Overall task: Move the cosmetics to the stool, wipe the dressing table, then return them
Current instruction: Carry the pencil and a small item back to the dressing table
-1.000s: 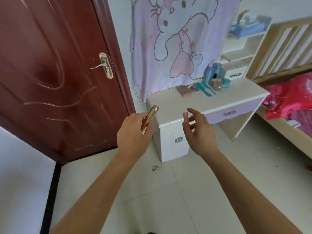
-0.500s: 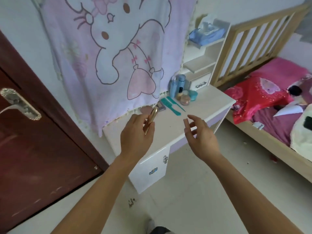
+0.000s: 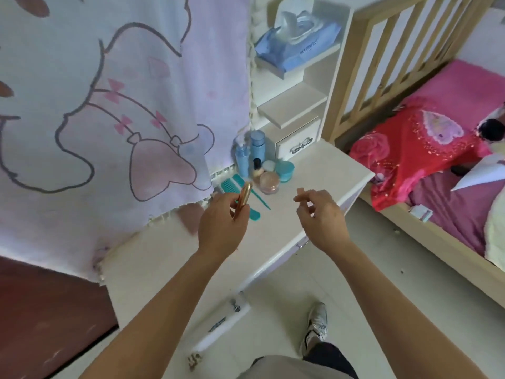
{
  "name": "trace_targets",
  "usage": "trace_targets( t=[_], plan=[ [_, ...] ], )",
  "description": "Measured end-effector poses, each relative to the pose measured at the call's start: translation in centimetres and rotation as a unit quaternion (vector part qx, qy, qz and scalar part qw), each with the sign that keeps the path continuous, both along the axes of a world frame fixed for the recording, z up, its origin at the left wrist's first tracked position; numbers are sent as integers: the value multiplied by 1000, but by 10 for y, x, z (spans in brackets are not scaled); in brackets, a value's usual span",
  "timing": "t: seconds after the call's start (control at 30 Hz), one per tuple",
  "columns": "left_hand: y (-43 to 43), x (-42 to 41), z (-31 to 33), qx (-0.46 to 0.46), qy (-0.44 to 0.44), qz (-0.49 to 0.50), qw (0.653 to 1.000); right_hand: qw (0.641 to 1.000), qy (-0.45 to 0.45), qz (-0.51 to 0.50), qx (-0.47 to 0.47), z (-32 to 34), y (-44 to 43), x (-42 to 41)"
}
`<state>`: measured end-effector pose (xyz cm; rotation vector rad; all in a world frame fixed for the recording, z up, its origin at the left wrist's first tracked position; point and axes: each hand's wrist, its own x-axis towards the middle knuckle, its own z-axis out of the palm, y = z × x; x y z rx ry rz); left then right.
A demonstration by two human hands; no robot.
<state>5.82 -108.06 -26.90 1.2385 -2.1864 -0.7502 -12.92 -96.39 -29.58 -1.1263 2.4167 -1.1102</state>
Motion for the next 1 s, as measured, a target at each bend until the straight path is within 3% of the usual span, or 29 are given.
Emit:
trace_targets(
  t=[0.2, 0.37, 0.57, 1.0],
  plan=[
    [-33, -42, -23, 45, -41, 112, 992, 984, -2, 154, 85, -19, -74, -67],
    [-38, -44, -46, 160, -39, 227, 960, 962, -27, 248, 111, -32, -130, -85],
    [-55, -17, -88, 249, -55, 275, 927, 929, -56, 316, 182, -74, -175, -53],
    [-107, 89, -171, 303, -106, 330, 888, 898, -69, 364, 238, -152, -225, 77]
  ],
)
